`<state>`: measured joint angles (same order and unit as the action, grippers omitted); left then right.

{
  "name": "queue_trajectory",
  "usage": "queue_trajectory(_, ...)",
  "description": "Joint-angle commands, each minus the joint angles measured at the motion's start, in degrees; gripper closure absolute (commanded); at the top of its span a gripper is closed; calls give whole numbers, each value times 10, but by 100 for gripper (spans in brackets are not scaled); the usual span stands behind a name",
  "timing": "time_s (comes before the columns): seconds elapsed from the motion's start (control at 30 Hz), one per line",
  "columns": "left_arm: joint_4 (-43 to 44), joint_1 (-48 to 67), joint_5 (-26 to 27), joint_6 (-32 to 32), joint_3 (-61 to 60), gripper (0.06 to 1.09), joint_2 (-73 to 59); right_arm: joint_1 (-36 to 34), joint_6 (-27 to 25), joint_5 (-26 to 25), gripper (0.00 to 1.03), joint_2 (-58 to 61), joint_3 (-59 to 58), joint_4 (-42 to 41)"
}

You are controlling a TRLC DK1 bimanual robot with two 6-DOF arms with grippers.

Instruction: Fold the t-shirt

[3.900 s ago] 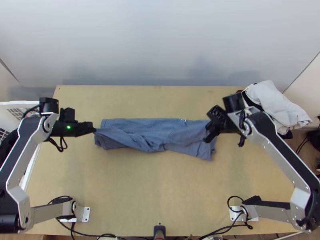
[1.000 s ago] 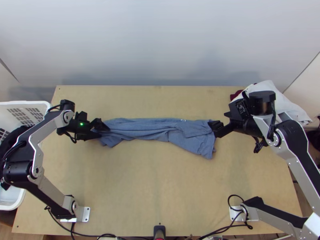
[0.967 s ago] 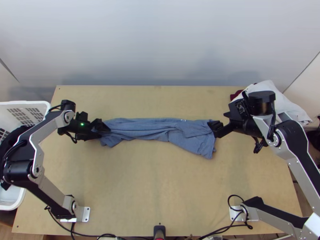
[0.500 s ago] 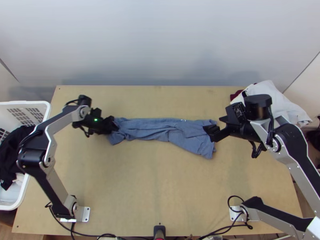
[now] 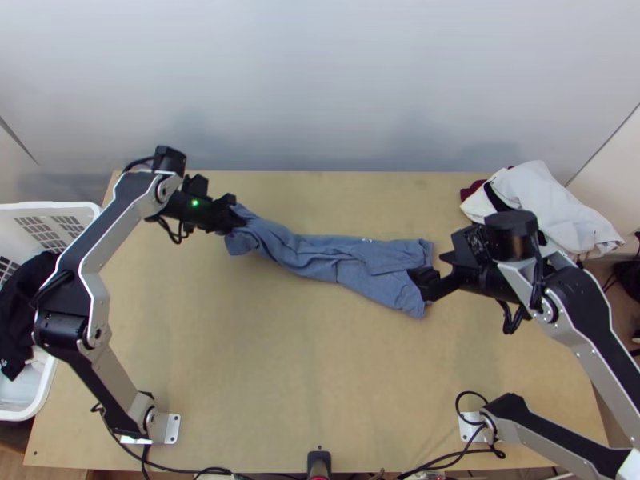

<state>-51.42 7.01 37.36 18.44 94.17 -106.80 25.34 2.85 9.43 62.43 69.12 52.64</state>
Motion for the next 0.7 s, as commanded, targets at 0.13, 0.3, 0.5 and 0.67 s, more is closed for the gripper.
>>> queue_trajectory(0.13,-114,111,-54,-12,189,105,-58,-6,15,-1,4,-43,-52,-23)
queue_trajectory(0.3,-163,193,-79,-13,308,105,-129,-17,29,-1,4,-64,-80,-38)
queue_trajectory(0.5,-134,287,-98,-11,372,105,-181,-53,45,-1,4,-108,-121,-52)
queue_trajectory(0.67,-46,349,-106,26,372,105,-197,-90,44,0,4,-154,-156,-52)
